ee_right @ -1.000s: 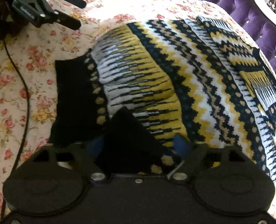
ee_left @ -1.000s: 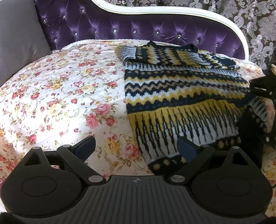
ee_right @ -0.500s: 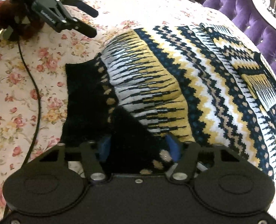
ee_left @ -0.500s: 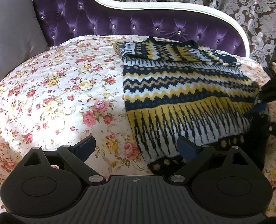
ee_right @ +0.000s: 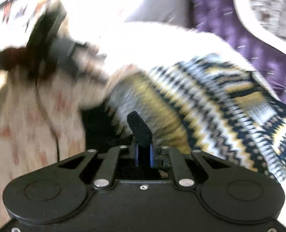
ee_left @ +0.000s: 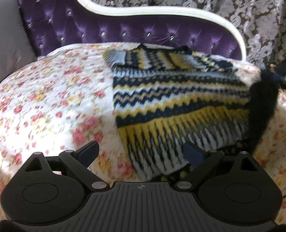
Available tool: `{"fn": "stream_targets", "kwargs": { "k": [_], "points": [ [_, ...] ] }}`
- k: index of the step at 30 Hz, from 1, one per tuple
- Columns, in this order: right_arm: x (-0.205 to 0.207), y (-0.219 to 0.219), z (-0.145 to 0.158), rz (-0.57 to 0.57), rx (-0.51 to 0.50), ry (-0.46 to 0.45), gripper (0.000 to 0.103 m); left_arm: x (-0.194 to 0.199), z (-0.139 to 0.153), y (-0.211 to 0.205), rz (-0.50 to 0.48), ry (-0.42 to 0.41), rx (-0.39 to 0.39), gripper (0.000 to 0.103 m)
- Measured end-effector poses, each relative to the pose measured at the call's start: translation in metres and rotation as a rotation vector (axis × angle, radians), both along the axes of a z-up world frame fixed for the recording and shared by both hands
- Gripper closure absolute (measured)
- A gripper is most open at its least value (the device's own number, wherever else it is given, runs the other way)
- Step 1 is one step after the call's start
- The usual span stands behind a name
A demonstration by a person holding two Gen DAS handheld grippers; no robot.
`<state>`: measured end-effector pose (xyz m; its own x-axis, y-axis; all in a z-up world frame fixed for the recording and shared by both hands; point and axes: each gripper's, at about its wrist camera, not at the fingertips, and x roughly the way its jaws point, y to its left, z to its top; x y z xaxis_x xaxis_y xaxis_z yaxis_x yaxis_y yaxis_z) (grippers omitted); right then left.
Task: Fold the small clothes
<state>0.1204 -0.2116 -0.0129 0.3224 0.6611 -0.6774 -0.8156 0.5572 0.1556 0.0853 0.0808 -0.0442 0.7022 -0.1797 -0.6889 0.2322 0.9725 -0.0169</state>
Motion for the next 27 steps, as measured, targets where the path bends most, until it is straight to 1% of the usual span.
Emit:
{"fn": "stream_targets", "kwargs": {
  "k": [3, 5, 7, 8, 9, 10, 13, 15, 17, 18, 20, 21, 22, 24, 25, 27],
  "points": [
    [0.033, -0.028, 0.009, -0.215, 0.125, 0.021, 0.086, 0.009, 0.008, 0.003, -0.010, -0.042, -0.049, 0.008],
    [0.058, -0.043, 0.005, -0.358, 0.146, 0.040, 0.086, 0.016, 0.014, 0.007, -0.006, -0.077, -0.098, 0.008],
    [0.083, -0.057, -0.009, -0.484, 0.145, 0.085, 0.086, 0.021, 0.018, 0.011, -0.005, -0.100, -0.139, 0.008],
    [0.095, -0.063, -0.020, -0.540, 0.152, 0.128, 0.086, 0.024, 0.020, 0.011, -0.010, -0.108, -0.149, 0.008],
    [0.106, -0.068, -0.031, -0.586, 0.155, 0.173, 0.086, 0.028, 0.020, 0.012, -0.019, -0.108, -0.155, 0.008],
    [0.112, -0.071, -0.041, -0.611, 0.149, 0.195, 0.086, 0.033, 0.018, 0.011, -0.031, -0.102, -0.154, 0.008],
    [0.120, -0.066, -0.067, -0.629, 0.106, 0.238, 0.086, 0.052, 0.009, 0.005, -0.069, -0.066, -0.132, 0.008],
    [0.118, -0.067, -0.079, -0.635, 0.113, 0.272, 0.085, 0.066, 0.003, 0.000, -0.092, -0.030, -0.123, 0.008],
    [0.118, -0.064, -0.088, -0.633, 0.108, 0.287, 0.081, 0.081, -0.003, -0.002, -0.106, -0.004, -0.132, 0.008],
    [0.116, -0.066, -0.090, -0.627, 0.116, 0.293, 0.075, 0.089, -0.007, -0.002, -0.106, 0.016, -0.140, 0.008],
    [0.115, -0.069, -0.092, -0.629, 0.145, 0.299, 0.075, 0.102, -0.011, -0.003, -0.125, 0.049, -0.175, 0.008],
    [0.113, -0.071, -0.092, -0.631, 0.160, 0.300, 0.070, 0.109, -0.014, -0.004, -0.137, 0.066, -0.193, 0.008],
    [0.113, -0.074, -0.093, -0.628, 0.173, 0.303, 0.060, 0.115, -0.018, -0.004, -0.143, 0.087, -0.204, 0.009],
    [0.112, -0.078, -0.096, -0.623, 0.185, 0.304, 0.051, 0.128, -0.028, -0.005, -0.135, 0.144, -0.210, 0.024],
    [0.112, -0.078, -0.097, -0.615, 0.190, 0.301, 0.051, 0.131, -0.030, -0.005, -0.131, 0.151, -0.213, 0.029],
    [0.113, -0.077, -0.098, -0.603, 0.193, 0.294, 0.050, 0.134, -0.030, -0.006, -0.142, 0.139, -0.211, 0.031]
  ]
}}
